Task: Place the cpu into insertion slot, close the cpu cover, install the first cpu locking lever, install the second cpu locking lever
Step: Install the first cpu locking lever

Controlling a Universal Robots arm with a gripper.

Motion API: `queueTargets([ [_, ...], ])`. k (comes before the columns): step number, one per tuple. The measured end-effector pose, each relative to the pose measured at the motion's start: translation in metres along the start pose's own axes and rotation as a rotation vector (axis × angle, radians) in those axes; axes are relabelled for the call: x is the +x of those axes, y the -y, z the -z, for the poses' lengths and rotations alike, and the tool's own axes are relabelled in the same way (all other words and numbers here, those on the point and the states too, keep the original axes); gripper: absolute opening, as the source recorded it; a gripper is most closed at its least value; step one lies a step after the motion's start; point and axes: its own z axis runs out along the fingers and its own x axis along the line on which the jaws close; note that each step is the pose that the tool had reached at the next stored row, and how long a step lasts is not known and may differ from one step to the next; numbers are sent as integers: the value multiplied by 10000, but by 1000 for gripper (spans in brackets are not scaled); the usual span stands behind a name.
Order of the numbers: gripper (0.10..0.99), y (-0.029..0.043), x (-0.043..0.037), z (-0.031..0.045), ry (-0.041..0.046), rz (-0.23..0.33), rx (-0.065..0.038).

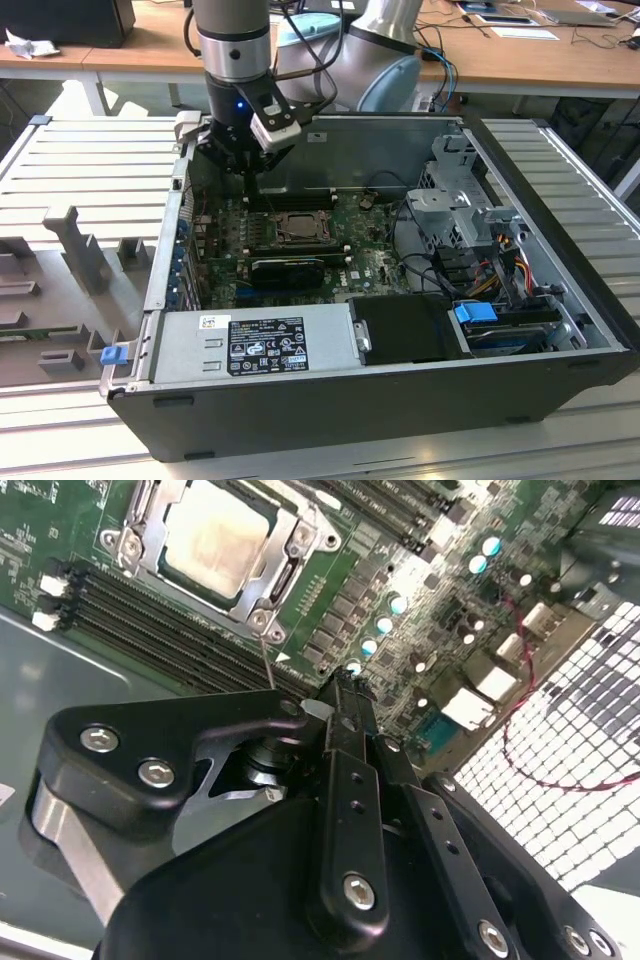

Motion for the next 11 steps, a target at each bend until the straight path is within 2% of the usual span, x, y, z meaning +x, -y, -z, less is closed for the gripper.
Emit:
queueTargets([
  [5, 106, -140, 3, -66, 2, -1, -20],
  [11, 106, -155, -2, -75, 0, 1, -21],
])
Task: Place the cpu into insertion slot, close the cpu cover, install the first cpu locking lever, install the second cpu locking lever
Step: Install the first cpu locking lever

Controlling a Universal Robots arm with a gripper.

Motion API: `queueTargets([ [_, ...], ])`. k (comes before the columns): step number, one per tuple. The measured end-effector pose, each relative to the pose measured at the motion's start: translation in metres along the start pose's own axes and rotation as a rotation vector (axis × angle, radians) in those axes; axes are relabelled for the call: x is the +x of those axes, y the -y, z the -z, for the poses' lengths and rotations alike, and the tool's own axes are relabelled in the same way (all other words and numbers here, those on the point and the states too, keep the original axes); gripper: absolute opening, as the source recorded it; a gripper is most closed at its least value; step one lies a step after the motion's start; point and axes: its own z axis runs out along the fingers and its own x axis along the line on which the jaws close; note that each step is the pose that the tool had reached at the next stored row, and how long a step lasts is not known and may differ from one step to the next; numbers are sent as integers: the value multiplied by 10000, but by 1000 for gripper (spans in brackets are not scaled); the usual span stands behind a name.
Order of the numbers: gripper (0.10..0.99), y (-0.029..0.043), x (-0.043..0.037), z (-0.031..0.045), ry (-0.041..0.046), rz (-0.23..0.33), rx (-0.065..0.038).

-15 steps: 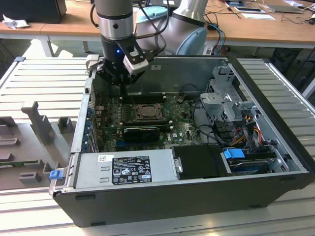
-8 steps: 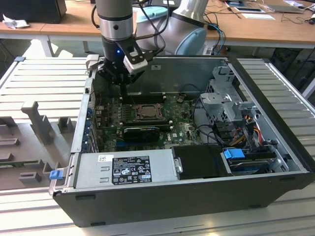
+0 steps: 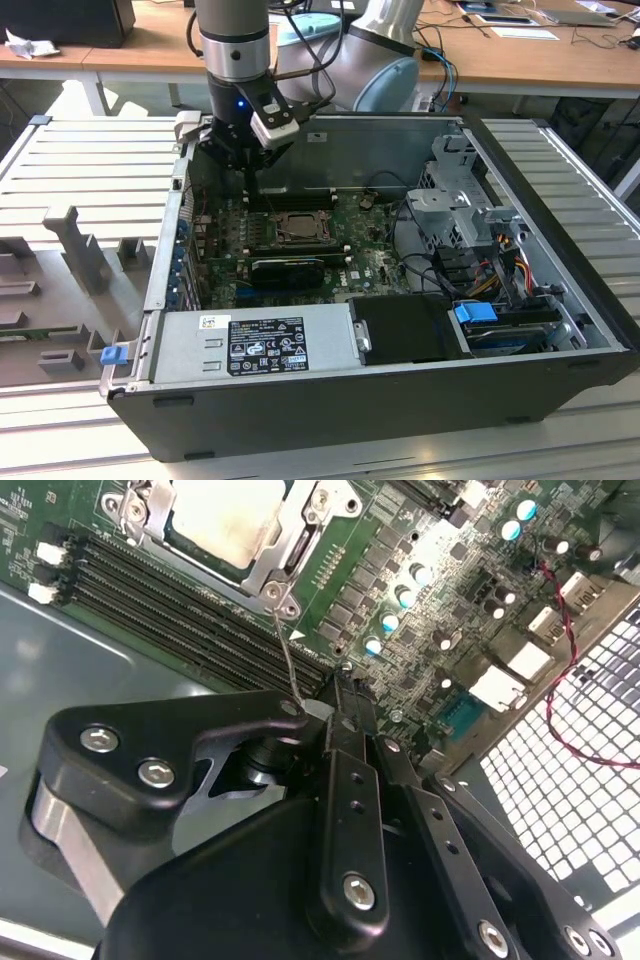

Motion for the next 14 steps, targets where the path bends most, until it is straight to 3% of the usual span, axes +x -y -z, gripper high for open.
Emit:
queueTargets([
  [14, 106, 2, -101, -3, 1, 0, 0],
])
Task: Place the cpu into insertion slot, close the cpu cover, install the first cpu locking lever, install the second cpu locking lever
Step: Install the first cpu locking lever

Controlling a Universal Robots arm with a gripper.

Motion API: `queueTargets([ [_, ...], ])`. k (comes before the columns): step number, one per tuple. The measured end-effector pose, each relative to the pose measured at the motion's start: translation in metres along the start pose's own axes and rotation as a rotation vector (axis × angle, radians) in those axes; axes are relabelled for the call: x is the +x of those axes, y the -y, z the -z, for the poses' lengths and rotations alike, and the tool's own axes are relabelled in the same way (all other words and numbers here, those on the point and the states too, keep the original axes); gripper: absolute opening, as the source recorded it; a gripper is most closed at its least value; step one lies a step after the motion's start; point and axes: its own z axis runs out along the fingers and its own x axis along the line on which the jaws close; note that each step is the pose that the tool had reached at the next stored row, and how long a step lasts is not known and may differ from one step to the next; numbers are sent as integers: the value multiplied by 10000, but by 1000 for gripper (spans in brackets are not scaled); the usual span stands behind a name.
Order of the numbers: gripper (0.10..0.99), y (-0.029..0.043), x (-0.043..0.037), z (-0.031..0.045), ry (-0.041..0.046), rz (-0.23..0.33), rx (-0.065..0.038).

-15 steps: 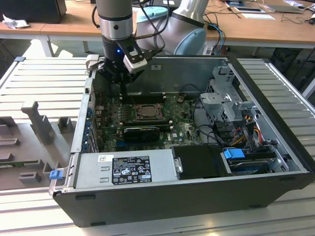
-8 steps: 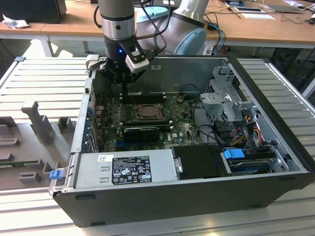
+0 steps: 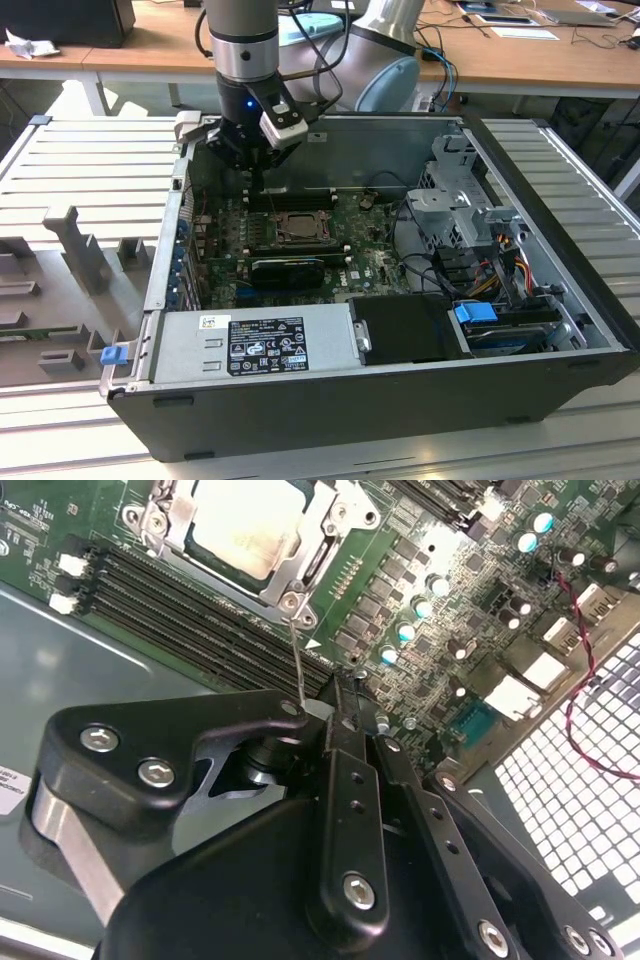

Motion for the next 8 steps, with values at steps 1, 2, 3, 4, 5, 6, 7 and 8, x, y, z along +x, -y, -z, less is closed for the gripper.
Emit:
queueTargets([
  [1, 106, 0, -3, 0, 0, 0, 0],
  [2, 106, 0, -5, 0, 0, -1, 0],
  [3, 106, 0, -8, 0, 0, -1, 0],
  [4, 106, 0, -9, 0, 0, -1, 0],
  [5, 106, 0, -11, 0, 0, -1, 0],
  [6, 106, 0, -13, -1, 0, -1, 0],
  [7, 106, 0, -14, 0, 0, -2, 0],
  [8, 106, 0, -15, -1, 0, -1, 0],
])
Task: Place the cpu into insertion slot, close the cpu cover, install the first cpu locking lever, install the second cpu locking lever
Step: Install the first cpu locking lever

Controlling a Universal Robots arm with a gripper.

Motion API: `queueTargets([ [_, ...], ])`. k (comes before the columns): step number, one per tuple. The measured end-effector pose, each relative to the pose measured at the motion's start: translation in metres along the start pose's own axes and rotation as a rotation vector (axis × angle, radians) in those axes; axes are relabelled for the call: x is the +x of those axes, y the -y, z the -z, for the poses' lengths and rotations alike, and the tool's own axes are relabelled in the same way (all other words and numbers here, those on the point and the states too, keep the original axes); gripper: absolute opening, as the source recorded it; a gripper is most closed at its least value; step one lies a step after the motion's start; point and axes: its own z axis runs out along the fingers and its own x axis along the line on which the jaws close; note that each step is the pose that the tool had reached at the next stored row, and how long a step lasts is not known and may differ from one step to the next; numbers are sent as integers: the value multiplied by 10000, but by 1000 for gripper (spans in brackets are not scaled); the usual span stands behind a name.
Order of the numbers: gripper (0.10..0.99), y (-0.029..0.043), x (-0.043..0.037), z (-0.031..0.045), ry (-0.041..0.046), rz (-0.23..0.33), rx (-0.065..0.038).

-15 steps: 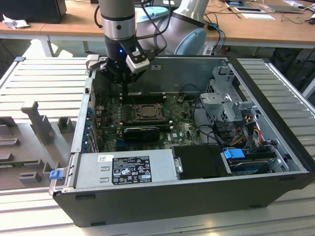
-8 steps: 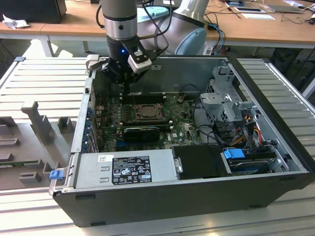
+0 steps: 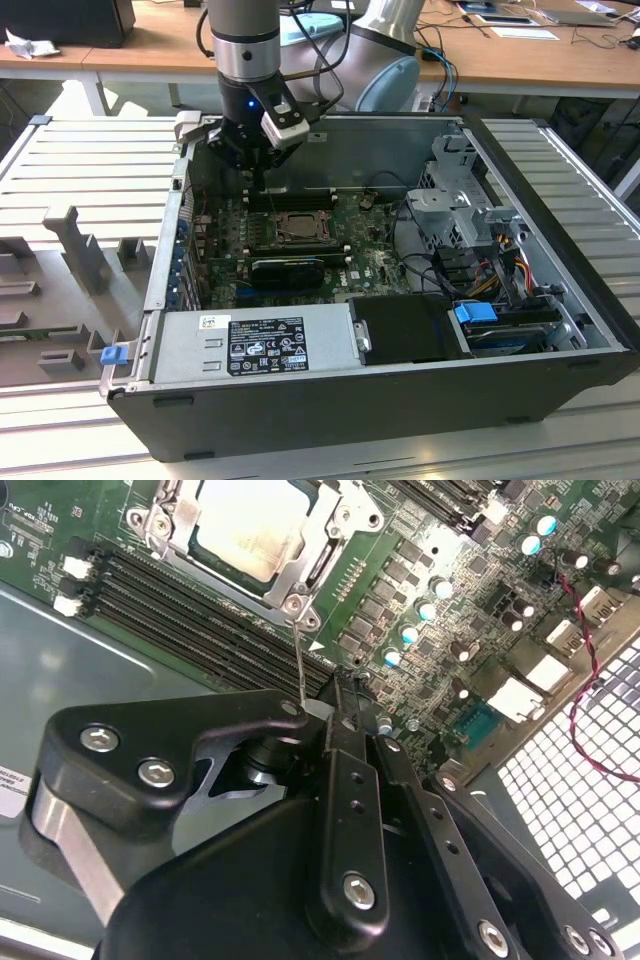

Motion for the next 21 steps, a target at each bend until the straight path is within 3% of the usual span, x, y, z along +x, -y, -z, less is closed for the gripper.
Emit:
queueTargets([
  [21, 106, 1, -51, -3, 0, 1, 0],
])
